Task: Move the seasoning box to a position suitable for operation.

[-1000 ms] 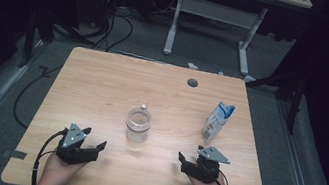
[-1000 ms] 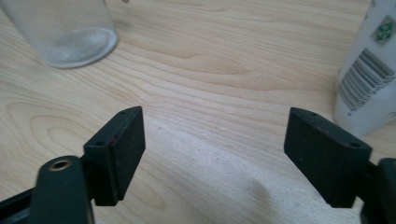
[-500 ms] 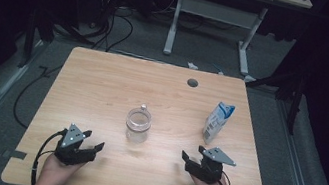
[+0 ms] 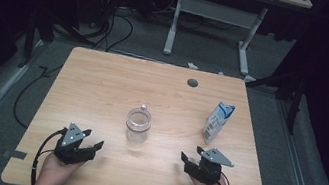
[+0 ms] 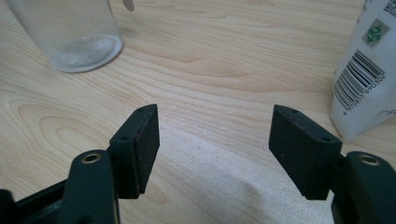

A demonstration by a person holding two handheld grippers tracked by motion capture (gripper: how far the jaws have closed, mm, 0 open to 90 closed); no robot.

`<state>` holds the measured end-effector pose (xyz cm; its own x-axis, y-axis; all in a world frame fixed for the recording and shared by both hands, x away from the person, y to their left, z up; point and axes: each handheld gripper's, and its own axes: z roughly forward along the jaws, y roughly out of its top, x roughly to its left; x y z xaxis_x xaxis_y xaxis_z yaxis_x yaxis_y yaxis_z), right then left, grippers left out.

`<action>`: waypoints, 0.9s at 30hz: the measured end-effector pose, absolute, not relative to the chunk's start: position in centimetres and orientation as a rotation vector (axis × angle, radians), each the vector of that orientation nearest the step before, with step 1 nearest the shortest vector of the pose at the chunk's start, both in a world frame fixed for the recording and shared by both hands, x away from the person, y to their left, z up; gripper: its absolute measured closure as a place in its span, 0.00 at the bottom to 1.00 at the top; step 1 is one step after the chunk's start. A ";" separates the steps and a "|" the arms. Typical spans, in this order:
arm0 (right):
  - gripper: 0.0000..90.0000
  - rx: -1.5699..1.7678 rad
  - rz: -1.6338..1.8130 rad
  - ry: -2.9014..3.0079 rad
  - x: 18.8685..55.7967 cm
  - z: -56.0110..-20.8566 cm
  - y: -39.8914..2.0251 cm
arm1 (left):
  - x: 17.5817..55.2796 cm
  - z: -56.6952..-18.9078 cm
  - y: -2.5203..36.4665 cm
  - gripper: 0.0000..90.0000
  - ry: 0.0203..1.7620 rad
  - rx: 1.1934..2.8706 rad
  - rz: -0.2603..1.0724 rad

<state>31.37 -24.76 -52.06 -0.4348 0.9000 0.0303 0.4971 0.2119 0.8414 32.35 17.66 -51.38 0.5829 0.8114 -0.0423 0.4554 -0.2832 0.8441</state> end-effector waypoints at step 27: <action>0.53 1.251 1.144 2.087 31.2 -52.2 -24.6 | 35.4 -49.8 14.5 0.68 1.014 1.895 0.526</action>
